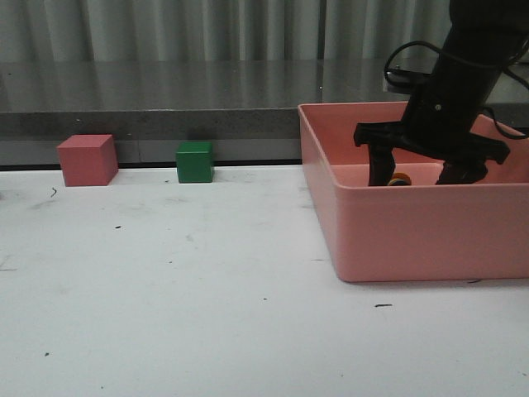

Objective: Place and stand button with both arms
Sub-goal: 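Lower the right gripper into the pink bin and grasp the yellow button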

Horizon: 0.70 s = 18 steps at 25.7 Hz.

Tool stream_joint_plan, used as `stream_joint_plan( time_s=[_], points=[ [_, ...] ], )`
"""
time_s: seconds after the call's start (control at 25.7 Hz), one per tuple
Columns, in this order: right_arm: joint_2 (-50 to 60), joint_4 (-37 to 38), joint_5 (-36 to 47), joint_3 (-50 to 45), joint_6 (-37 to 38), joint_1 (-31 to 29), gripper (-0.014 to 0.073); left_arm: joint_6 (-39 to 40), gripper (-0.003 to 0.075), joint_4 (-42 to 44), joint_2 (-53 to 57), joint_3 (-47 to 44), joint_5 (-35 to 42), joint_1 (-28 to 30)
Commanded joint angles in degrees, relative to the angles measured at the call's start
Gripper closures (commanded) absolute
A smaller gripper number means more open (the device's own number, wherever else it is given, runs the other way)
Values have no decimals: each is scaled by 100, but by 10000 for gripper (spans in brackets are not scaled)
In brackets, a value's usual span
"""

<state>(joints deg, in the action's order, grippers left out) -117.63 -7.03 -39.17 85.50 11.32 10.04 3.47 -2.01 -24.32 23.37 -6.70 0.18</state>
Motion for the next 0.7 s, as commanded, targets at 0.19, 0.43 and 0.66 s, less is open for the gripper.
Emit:
stream_joint_plan(
  time_s=[0.19, 0.43, 0.66],
  points=[
    [302, 6, 123, 219, -3, -52, 252, 17, 41, -54, -69, 213, 511, 0],
    [348, 6, 86, 219, -3, -52, 363, 17, 41, -54, -69, 213, 511, 0],
    [709, 6, 81, 219, -3, -52, 363, 17, 41, -54, -69, 213, 511, 0]
  ],
)
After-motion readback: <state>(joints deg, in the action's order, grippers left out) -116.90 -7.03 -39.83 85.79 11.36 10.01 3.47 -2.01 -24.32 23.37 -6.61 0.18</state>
